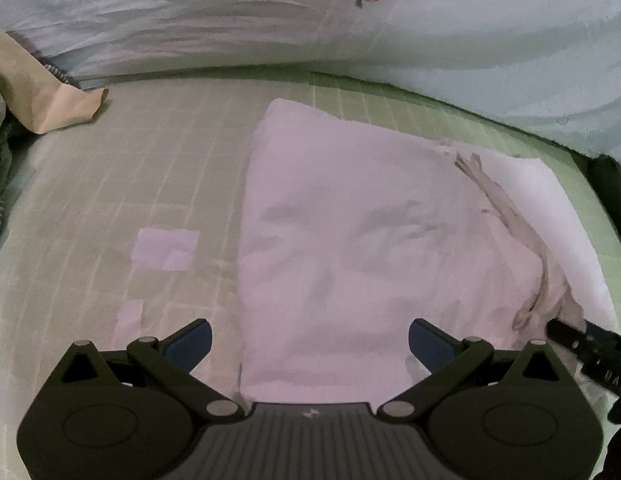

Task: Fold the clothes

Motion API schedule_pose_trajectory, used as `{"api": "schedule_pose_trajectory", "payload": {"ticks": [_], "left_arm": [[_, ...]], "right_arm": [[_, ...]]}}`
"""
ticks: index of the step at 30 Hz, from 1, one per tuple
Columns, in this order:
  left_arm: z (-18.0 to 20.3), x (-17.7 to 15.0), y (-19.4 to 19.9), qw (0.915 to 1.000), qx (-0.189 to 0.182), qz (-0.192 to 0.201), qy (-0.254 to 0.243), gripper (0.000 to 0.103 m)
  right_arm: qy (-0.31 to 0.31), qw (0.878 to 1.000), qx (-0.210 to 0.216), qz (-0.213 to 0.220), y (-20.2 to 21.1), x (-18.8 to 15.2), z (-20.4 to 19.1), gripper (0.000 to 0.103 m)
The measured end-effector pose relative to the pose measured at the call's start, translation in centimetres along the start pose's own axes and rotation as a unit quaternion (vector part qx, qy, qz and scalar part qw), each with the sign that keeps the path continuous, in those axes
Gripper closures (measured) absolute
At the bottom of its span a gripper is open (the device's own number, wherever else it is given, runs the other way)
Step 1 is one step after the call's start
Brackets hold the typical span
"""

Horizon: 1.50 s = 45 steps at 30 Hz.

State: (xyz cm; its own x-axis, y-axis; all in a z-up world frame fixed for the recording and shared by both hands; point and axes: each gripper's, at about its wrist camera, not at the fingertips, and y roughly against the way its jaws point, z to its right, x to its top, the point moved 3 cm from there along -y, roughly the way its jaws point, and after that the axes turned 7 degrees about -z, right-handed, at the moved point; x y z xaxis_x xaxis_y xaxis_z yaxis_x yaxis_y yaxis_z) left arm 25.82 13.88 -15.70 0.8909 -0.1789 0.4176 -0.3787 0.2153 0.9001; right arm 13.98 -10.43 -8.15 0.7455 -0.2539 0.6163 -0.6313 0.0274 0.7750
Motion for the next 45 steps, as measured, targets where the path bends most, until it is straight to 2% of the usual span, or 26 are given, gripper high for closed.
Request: {"api": "schedule_pose_trajectory", "payload": {"ticks": [1, 6, 9, 11, 12, 14, 16, 23, 29, 39, 42, 45], "left_arm": [[-0.1, -0.2, 0.1, 1.0000, 0.001, -0.001, -0.003, 0.000], [-0.9, -1.1, 0.5, 0.9999, 0.004, -0.005, -0.011, 0.000], [-1.8, -1.8, 0.8, 0.9999, 0.007, -0.008, -0.009, 0.000], [-2.3, -2.1, 0.8, 0.9999, 0.007, -0.012, -0.006, 0.000], [-2.6, -2.2, 0.8, 0.9999, 0.007, -0.014, -0.004, 0.000], [-3.0, -2.4, 0.7, 0.9998, 0.006, -0.020, -0.003, 0.000], [-3.4, -2.5, 0.7, 0.9997, 0.004, -0.023, 0.001, 0.000], [-4.2, -2.3, 0.3, 0.9993, -0.018, -0.027, 0.020, 0.001], [-4.0, -1.2, -0.5, 0.9991, -0.026, -0.027, 0.020, 0.002], [-3.3, 0.2, -2.5, 0.9964, -0.067, -0.039, 0.036, 0.006], [-3.0, 0.8, -3.0, 0.9959, -0.076, -0.039, 0.029, 0.011], [-2.9, 1.3, -3.9, 0.9940, -0.091, -0.048, 0.037, 0.024]], "right_arm": [[0.008, 1.000, 0.004, -0.002, 0.1, -0.2, -0.6, 0.049], [0.051, 0.998, 0.025, -0.009, 0.3, -1.2, -3.4, 0.047], [0.025, 0.999, 0.029, 0.021, 1.7, -0.8, -3.2, 0.046], [0.008, 0.999, 0.011, 0.048, 2.6, -0.5, -3.0, 0.032], [0.000, 0.998, 0.001, 0.061, 3.0, -0.4, -2.9, 0.021], [-0.029, 0.996, -0.031, 0.076, 3.5, -0.3, -2.1, 0.017], [-0.058, 0.994, -0.054, 0.070, 3.5, -0.5, -1.1, 0.012], [-0.129, 0.987, -0.090, 0.044, 3.2, -2.0, 1.8, 0.012], [-0.138, 0.983, -0.117, 0.042, 3.1, -2.0, 2.4, 0.010], [-0.131, 0.982, -0.132, 0.026, 2.4, -1.2, 3.4, 0.010], [-0.127, 0.982, -0.138, 0.024, 2.2, -0.9, 3.7, 0.010], [-0.126, 0.982, -0.141, 0.024, 2.2, -0.7, 4.1, 0.010]]}}
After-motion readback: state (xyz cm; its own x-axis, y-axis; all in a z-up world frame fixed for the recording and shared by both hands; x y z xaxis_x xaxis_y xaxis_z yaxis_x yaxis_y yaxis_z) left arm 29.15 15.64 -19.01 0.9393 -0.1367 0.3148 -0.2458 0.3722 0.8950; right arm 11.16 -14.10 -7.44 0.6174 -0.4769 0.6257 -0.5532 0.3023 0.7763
